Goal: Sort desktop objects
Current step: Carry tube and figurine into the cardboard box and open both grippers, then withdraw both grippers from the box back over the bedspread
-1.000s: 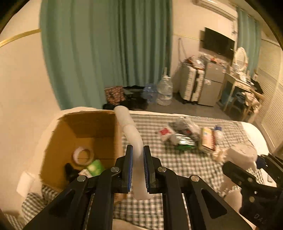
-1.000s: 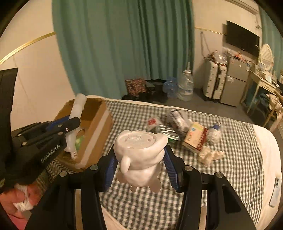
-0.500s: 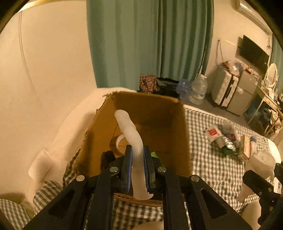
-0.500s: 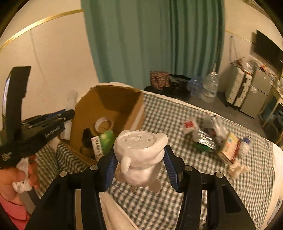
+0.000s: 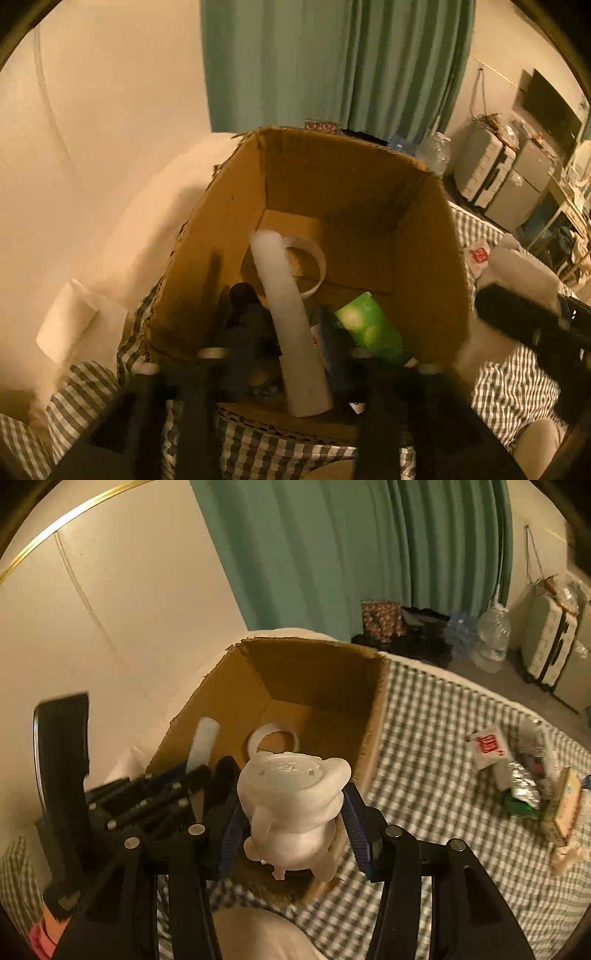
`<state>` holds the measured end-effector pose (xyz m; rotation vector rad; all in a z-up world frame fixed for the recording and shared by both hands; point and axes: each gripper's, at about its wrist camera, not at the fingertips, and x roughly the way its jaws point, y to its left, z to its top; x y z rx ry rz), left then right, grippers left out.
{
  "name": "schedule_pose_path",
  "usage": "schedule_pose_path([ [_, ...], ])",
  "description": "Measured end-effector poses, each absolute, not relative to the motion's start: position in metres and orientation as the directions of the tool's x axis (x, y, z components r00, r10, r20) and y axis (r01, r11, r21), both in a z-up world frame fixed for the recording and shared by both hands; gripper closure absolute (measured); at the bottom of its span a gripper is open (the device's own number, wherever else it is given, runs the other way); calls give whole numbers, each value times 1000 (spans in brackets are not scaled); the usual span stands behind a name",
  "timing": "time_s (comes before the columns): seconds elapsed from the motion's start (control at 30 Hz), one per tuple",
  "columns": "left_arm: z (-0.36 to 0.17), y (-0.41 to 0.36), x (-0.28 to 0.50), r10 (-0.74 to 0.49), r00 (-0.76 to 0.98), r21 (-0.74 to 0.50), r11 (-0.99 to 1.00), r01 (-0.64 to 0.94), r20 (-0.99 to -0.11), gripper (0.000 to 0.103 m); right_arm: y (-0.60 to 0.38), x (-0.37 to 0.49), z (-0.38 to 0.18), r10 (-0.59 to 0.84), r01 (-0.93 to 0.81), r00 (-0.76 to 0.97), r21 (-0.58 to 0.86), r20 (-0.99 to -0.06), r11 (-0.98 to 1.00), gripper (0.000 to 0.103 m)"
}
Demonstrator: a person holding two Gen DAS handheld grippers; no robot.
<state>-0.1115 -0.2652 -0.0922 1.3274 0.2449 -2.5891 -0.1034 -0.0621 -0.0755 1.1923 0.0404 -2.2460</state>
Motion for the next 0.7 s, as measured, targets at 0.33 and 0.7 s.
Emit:
schedule_pose_path([
  [0.33,-88,-262,-107,-149,-573,-47,-948,314,-806,6,-50,-115,-73,-491,439,-462,291,-738,-850,22],
  [0.7,-56,-213,-91,-149,-620,-21,-966,258,-771,0,14,-93,-49,-443,353,-543,285,-714,-891,22],
])
